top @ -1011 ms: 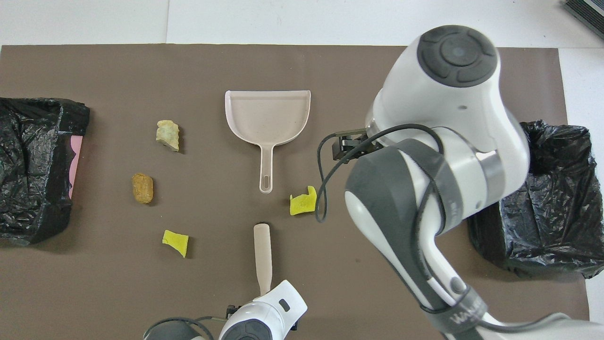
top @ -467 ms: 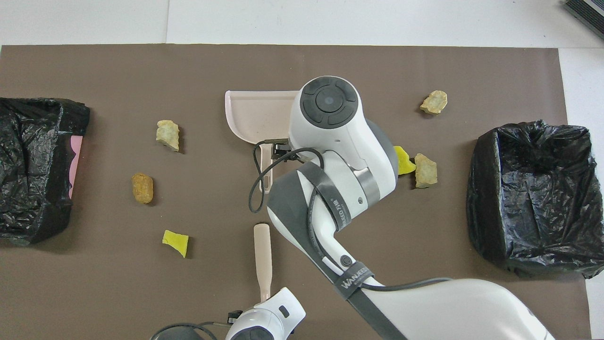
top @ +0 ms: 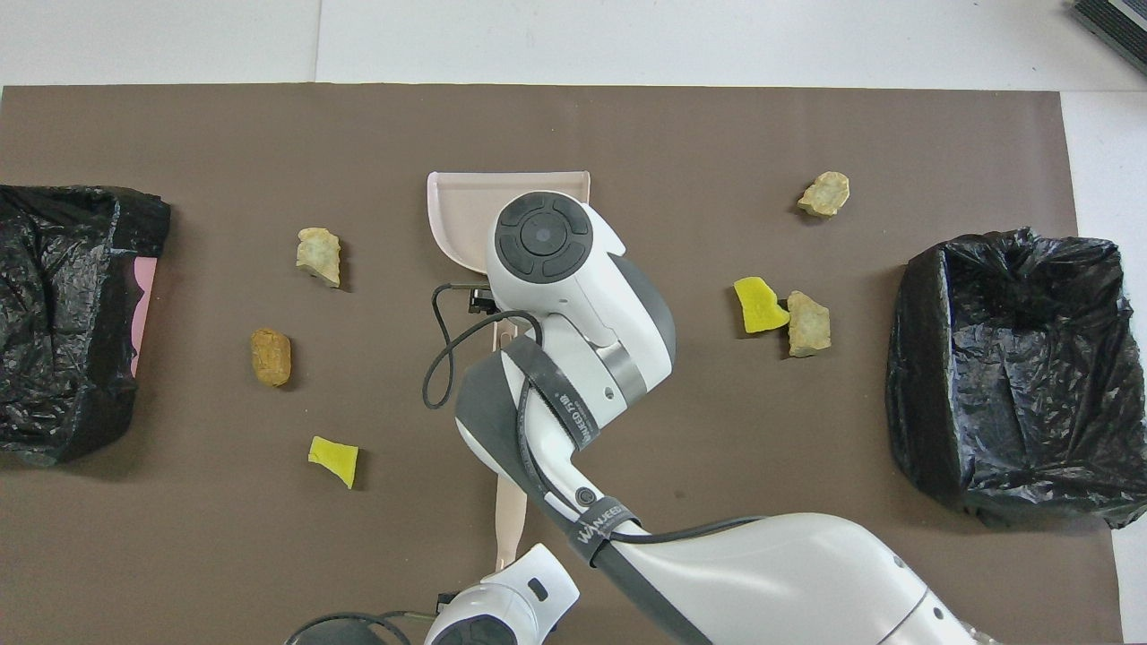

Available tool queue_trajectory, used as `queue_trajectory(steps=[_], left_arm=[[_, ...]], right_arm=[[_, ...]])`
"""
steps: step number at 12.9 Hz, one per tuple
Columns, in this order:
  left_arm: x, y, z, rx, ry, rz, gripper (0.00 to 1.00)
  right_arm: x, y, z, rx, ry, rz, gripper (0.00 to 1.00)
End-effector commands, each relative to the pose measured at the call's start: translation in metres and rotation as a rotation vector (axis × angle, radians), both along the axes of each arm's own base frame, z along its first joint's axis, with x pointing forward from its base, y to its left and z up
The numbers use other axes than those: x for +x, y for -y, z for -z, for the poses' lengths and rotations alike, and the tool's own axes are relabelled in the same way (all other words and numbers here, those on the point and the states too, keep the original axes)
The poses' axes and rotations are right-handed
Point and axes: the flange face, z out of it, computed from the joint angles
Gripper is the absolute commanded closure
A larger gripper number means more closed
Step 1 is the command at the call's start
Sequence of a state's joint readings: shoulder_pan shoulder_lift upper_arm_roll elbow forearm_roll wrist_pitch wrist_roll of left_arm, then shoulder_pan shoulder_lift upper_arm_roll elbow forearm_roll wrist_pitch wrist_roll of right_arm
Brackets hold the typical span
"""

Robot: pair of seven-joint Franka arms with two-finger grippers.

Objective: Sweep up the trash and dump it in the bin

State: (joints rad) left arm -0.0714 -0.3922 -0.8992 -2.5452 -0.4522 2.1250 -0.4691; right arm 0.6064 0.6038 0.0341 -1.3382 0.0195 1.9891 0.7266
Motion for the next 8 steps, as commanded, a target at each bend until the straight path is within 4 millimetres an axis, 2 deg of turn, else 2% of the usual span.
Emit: queue_trajectory(steps=[1,2,4,7,8], left_arm=[[0.009,-0.014,-0.013,0.013,-0.046,-0.03,1.0],[0.022,-0.028,-0.026,0.007,-0.055,-0.075,1.0],[0.039,-0.058,-0.043,0.046,-0.054,-0.12,1.0],[0.063,-0.104,-0.064,0.081,-0.05,-0.207,1.0],[0.063,-0.114,-0.064,0.128,-0.061,-0.251,1.0]], right_arm=[[0.006,-0.008,0.011,0.024,0.025,0.032,0.0],[0.008,-0.008,0.02,0.021,0.024,0.033,0.0],[0.01,-0.01,0.029,0.027,0.031,0.035,0.1],[0.011,-0.011,0.032,0.015,0.055,0.02,0.25],[0.011,-0.011,0.031,0.018,0.062,0.013,0.38]])
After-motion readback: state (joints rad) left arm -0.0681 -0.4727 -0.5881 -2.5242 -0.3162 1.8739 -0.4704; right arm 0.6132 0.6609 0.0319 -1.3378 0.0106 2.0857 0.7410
